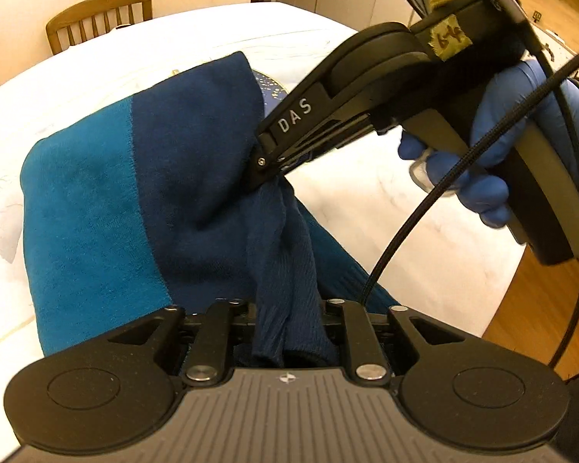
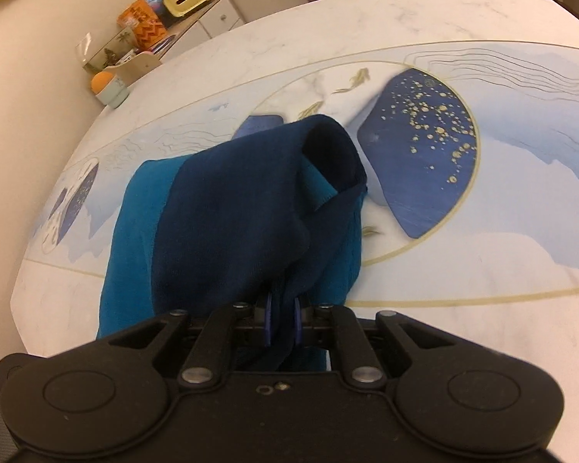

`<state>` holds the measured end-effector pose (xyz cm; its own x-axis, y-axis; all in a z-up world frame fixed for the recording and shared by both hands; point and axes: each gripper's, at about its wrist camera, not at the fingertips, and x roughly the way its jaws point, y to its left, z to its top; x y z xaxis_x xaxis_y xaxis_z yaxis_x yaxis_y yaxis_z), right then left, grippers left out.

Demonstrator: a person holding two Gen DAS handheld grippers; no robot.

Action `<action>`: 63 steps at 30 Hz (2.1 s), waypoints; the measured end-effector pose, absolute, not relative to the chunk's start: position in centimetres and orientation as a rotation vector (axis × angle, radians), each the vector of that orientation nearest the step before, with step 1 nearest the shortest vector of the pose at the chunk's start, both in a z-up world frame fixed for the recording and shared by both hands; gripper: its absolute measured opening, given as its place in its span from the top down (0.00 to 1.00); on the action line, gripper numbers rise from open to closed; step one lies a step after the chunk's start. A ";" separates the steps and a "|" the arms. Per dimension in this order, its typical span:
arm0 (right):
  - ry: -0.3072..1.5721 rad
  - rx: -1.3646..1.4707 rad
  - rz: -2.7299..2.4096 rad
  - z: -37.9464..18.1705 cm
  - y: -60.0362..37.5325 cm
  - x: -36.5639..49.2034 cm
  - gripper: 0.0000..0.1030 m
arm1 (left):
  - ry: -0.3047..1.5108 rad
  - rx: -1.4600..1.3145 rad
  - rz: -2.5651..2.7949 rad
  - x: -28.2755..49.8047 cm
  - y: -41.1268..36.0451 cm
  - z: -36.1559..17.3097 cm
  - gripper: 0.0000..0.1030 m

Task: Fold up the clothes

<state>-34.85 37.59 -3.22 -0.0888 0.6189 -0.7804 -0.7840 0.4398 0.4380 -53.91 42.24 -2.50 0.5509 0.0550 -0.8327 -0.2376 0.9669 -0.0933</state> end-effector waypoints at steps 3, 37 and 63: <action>1.163 -0.188 1.193 -2.6 37.0 -34.7 0.00 | 0.999 -0.208 0.105 -54.1 41.9 -2.1 0.67; 1.281 -0.217 0.903 -1.3 32.8 -42.3 0.00 | 0.912 -0.044 -0.064 -47.8 56.7 -1.7 0.46; 1.150 -0.705 1.708 -1.8 45.2 -50.4 0.00 | 0.946 -0.031 -0.114 -52.6 56.4 -0.3 0.46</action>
